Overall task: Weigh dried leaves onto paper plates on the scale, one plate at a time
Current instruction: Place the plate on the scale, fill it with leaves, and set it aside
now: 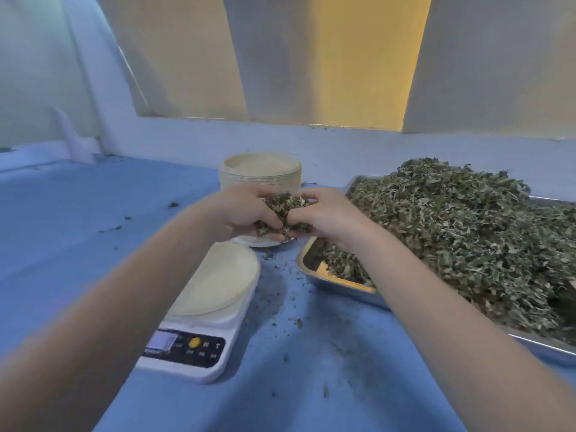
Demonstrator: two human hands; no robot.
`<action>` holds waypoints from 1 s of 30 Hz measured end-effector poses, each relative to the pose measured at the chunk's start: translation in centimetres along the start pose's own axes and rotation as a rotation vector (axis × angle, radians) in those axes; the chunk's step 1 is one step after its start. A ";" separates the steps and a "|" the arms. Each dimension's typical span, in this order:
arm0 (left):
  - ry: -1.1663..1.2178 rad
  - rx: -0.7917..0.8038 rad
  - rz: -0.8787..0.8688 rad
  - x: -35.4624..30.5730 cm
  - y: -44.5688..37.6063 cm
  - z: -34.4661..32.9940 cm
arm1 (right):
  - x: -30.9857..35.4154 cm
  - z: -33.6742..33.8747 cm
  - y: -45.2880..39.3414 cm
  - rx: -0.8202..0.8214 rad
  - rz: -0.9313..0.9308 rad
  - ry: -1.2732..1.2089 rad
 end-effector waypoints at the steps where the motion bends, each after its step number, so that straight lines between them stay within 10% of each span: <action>1: -0.019 -0.009 0.004 0.1 0.7 1.7 | 0.6 -1.6 0.4 0.033 0.021 -0.005; 7: -0.161 -0.126 0.158 2.6 3.8 9.4 | 0.8 -9.7 1.6 0.225 0.034 0.079; 13: -0.436 -0.179 0.099 3.8 4.3 12.3 | 0.8 -10.1 0.9 0.274 0.367 0.822; 30: -0.216 -0.636 -0.361 7.8 3.2 10.4 | -1.3 -11.2 1.3 0.096 0.469 0.526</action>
Point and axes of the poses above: each hand's wrist, its own y-axis away from the middle knuckle, its own z-axis out of the back of the hand, x = y × z, the point moved 2 cm from there along -y, towards the middle knuckle, and after that the axes turned 15 degrees about -x, right-handed, at the moved point
